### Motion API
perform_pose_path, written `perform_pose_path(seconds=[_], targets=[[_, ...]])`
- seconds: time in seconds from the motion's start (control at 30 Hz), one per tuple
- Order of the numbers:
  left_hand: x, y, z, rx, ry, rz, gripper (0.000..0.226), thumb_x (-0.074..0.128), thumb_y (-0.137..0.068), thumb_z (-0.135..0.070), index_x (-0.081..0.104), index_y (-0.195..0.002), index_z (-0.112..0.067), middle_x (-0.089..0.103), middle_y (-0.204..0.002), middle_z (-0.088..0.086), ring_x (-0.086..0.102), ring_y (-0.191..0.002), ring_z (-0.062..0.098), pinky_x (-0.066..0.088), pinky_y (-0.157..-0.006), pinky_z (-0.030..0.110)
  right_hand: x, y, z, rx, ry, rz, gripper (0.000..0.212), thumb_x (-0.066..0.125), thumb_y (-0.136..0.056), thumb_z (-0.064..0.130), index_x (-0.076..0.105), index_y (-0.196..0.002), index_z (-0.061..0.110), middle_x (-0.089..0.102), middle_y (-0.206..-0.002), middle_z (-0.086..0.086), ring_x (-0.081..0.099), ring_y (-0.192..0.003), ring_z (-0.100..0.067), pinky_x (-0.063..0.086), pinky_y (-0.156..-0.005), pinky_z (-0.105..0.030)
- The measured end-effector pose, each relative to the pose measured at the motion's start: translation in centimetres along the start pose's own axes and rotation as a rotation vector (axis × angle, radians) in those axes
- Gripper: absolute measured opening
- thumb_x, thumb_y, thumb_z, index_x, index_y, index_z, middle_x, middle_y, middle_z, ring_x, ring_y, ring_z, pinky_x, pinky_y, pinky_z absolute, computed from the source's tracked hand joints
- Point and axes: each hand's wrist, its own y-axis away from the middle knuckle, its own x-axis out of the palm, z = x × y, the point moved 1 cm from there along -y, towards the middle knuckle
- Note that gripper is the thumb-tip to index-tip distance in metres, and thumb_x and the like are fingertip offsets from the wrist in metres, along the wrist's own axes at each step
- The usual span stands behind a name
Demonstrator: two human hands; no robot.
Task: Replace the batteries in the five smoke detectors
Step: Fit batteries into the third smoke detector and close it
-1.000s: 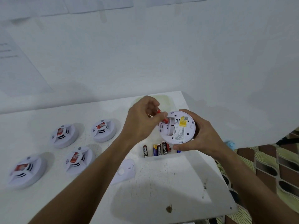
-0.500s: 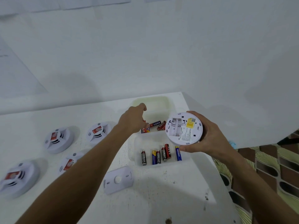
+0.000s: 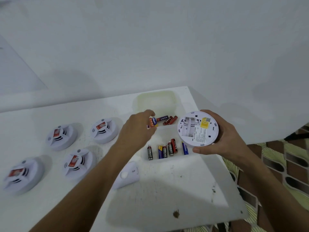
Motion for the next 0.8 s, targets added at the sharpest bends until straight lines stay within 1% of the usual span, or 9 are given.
perform_pose_path(seconds=[0.13,0.2,0.3,0.37,0.43,0.53,0.6,0.7,0.8], targets=[[1.4,2.2,-0.6,0.013,-0.046,0.175,0.035,0.070,-0.086,-0.028,0.056,-0.119,-0.027,0.065,-0.110,-0.010,0.055,-0.074,0.007,0.050,-0.076,0.028,0.0,1.8,-0.1,0.016,-0.006,0.015,0.097,0.093,-0.045,0.027,0.053,-0.132,0.027,0.066,-0.122,0.011,0.061,-0.116,-0.010,0.054,-0.083,-0.017],[2.1,2.0,-0.8,0.011,-0.087,0.248,0.034,0.072,-0.084,-0.024,0.055,-0.114,-0.025,0.063,-0.115,-0.010,0.055,-0.081,0.010,0.050,-0.077,0.028,0.0,2.6,-0.2,0.024,-0.001,0.024,0.096,0.094,-0.046,0.018,0.052,-0.133,0.026,0.066,-0.121,0.012,0.061,-0.115,-0.009,0.054,-0.081,-0.017],[2.8,1.2,-1.3,0.019,-0.182,0.334,0.032,0.074,-0.082,-0.022,0.054,-0.107,-0.023,0.062,-0.114,-0.006,0.057,-0.091,0.015,0.052,-0.081,0.032,0.0,3.7,-0.2,0.015,0.028,0.034,0.096,0.093,-0.048,0.015,0.051,-0.134,0.024,0.066,-0.121,0.014,0.061,-0.115,-0.009,0.053,-0.082,-0.015],[3.2,0.7,-1.6,0.028,-0.251,0.401,0.038,0.076,-0.081,-0.025,0.055,-0.112,-0.023,0.062,-0.117,-0.003,0.058,-0.097,0.017,0.053,-0.085,0.035,-0.2,4.3,-0.2,0.010,0.038,0.034,0.095,0.093,-0.049,0.015,0.051,-0.134,0.023,0.065,-0.122,0.014,0.060,-0.116,-0.009,0.053,-0.085,-0.015],[3.3,0.4,-1.7,0.030,-0.302,0.450,0.052,0.078,-0.079,-0.028,0.053,-0.124,-0.025,0.061,-0.123,-0.003,0.059,-0.102,0.018,0.054,-0.088,0.038,-0.5,4.8,-0.2,0.008,0.037,0.035,0.094,0.093,-0.049,0.015,0.051,-0.133,0.024,0.065,-0.121,0.014,0.060,-0.116,-0.009,0.053,-0.086,-0.016],[3.3,0.4,-1.8,0.034,-0.293,0.474,0.061,0.078,-0.080,-0.027,0.050,-0.134,-0.027,0.063,-0.124,-0.004,0.058,-0.096,0.014,0.055,-0.086,0.036,-0.9,5.7,-0.1,0.008,0.042,0.024,0.094,0.093,-0.048,0.014,0.052,-0.131,0.027,0.066,-0.120,0.016,0.061,-0.115,-0.007,0.052,-0.084,-0.013],[3.4,0.3,-1.8,0.018,-0.272,0.478,0.058,0.077,-0.081,-0.028,0.051,-0.133,-0.026,0.064,-0.120,-0.005,0.055,-0.090,0.012,0.055,-0.086,0.037,-1.1,6.1,-0.1,0.008,0.044,0.024,0.094,0.093,-0.048,0.013,0.051,-0.131,0.027,0.065,-0.121,0.016,0.060,-0.116,-0.008,0.052,-0.085,-0.013],[3.7,0.1,-1.7,-0.007,-0.234,0.451,0.056,0.080,-0.077,-0.029,0.056,-0.127,-0.024,0.065,-0.116,-0.005,0.055,-0.092,0.013,0.054,-0.088,0.038,-1.2,6.3,-0.2,0.015,0.049,0.038,0.095,0.096,-0.050,0.011,0.051,-0.131,0.027,0.065,-0.122,0.016,0.060,-0.117,-0.008,0.052,-0.085,-0.013],[3.8,0.2,-1.6,-0.032,-0.114,0.404,0.052,0.080,-0.077,-0.021,0.058,-0.124,-0.020,0.065,-0.115,-0.003,0.057,-0.089,0.013,0.051,-0.082,0.028,-1.1,6.5,-0.2,0.022,0.051,0.042,0.093,0.096,-0.050,0.009,0.052,-0.131,0.026,0.065,-0.121,0.016,0.060,-0.117,-0.008,0.052,-0.084,-0.012]])
